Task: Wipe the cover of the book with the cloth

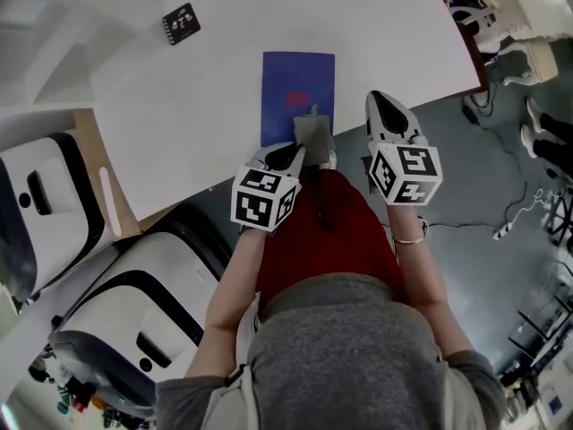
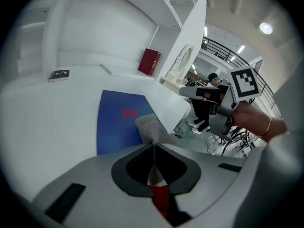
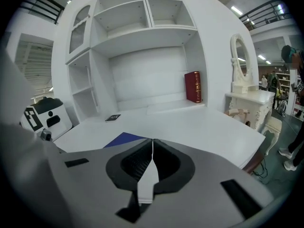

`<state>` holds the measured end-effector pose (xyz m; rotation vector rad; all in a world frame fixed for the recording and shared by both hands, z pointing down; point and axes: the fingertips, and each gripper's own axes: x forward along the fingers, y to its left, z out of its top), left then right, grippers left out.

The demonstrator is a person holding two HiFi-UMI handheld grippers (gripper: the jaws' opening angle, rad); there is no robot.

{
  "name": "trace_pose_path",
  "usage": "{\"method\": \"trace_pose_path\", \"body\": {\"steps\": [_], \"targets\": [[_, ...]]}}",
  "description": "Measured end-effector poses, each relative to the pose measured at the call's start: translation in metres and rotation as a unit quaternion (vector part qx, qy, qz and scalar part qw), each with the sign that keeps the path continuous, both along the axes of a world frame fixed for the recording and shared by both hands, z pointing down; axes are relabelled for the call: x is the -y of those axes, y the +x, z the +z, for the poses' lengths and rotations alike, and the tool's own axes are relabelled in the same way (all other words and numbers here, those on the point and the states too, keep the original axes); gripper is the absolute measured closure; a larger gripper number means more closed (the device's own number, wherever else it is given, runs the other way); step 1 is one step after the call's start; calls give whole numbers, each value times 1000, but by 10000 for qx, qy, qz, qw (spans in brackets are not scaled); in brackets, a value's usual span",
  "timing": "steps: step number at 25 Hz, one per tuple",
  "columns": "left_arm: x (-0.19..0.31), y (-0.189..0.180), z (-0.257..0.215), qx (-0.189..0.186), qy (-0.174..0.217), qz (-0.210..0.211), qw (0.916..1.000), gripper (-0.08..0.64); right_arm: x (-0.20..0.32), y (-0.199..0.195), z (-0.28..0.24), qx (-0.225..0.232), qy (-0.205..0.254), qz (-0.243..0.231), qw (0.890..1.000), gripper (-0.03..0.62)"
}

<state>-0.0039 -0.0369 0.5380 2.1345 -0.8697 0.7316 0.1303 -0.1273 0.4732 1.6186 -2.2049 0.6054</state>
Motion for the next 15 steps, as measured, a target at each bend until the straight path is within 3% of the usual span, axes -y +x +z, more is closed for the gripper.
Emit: {"method": "trace_pose_path", "body": {"steps": [15], "targets": [[-14, -102, 8, 743, 173, -1104, 9910, 535, -1, -82, 0, 41, -63, -886, 9960, 563]]}}
